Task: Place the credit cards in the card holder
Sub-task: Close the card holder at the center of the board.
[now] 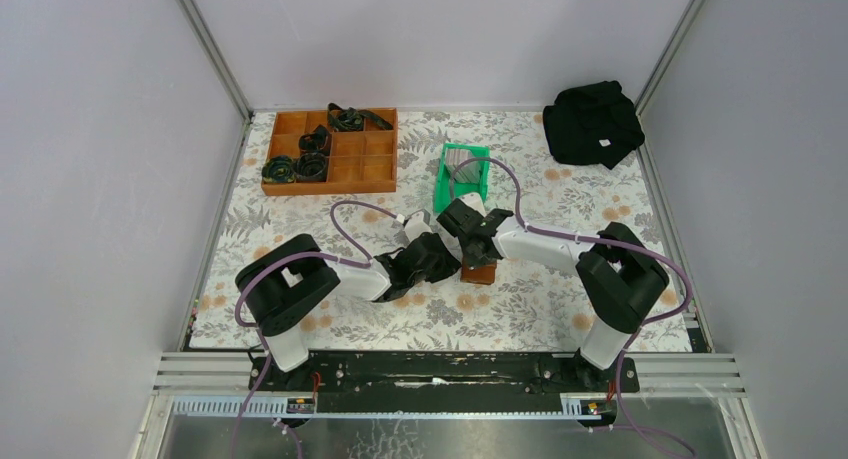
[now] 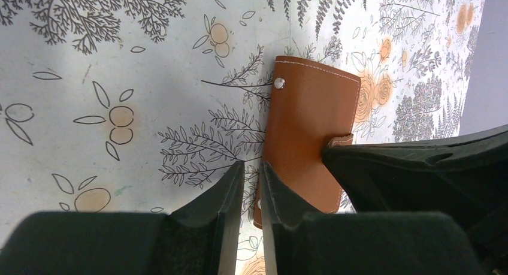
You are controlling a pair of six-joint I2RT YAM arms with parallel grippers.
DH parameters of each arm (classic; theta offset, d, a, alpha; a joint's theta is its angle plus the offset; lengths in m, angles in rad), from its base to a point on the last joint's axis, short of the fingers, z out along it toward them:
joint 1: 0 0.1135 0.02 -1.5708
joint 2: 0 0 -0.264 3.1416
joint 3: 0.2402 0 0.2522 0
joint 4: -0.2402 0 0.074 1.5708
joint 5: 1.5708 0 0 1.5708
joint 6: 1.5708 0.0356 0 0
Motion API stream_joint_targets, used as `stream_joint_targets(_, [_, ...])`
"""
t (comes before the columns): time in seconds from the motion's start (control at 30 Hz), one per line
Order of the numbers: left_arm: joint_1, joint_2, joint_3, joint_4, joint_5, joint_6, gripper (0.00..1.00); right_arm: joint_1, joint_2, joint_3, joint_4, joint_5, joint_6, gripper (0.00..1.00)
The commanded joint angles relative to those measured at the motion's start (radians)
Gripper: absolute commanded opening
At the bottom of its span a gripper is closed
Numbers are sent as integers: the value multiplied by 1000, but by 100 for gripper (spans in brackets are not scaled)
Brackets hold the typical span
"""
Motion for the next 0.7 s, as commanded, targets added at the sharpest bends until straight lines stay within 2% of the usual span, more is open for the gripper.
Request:
stream_joint_targets(0.0, [-16,65,-51,-181,35,38,24,-5,-4,-29,55,-7,25,0])
stream_joint_targets(0.67, [-29,76,12,-298,16,47,22,-169,-52,-225,226,-201,55,0])
